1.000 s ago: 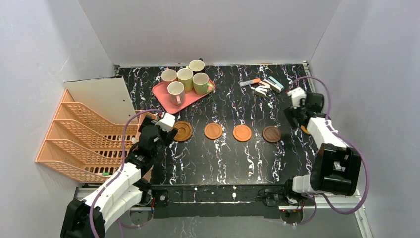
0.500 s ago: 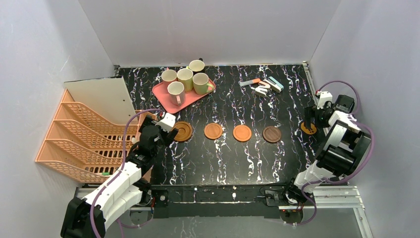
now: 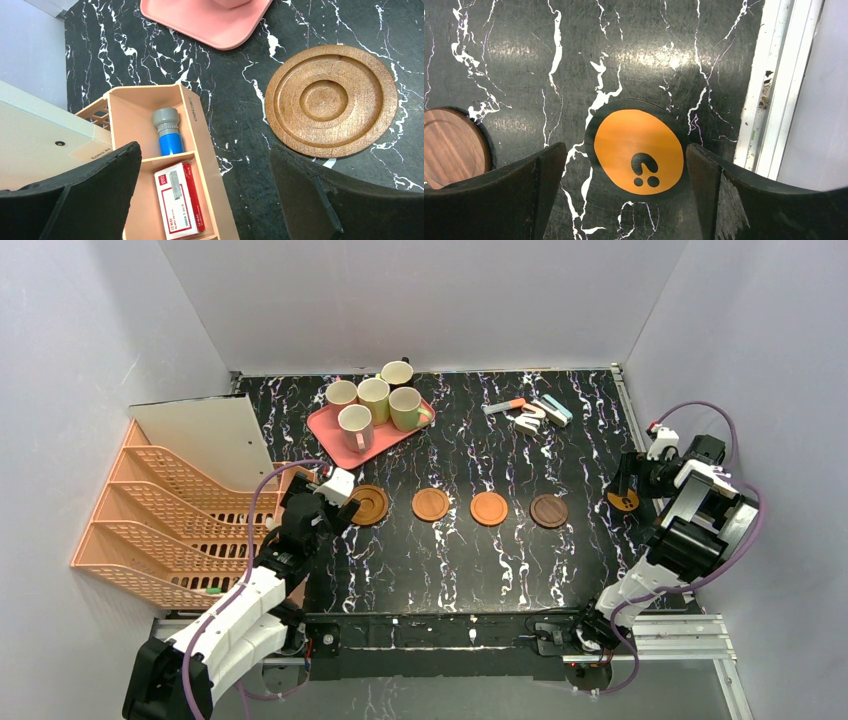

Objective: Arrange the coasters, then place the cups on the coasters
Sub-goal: Move the coaster to the center of the board.

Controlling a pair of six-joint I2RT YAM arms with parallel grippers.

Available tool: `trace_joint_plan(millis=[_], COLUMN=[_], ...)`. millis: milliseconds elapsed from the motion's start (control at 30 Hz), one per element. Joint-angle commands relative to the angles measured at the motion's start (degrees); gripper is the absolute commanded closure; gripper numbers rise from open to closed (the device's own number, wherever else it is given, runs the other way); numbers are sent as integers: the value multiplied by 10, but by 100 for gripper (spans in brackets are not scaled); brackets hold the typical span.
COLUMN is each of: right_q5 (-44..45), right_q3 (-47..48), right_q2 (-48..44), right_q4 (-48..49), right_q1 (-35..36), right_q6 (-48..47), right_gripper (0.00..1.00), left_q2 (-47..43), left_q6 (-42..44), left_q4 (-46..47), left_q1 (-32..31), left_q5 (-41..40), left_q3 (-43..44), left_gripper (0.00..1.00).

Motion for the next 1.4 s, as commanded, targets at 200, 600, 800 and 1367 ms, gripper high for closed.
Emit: trace_joint_plan(millis=[200,600,800,1367], right_q5=[34,8,-4,1], right_q3=[-21,-54,-65,-99], right_q2=[1,-29,-36,-59], right_q4=[32,0,-5,-35], right_q1=[-17,-17,-17,-16], right_q6=[15,-14,-23,-49], right_gripper=[1,1,1,6], left_q2=[-6,-12,-15,-49], left_q6=[-2,-1,-1,-5], left_q4=[11,10,7,-5], left_q1=[3,3,3,3], left_q5=[4,5,4,10], left_q3=[-8,-9,-8,-10], left_gripper=[2,2,2,2])
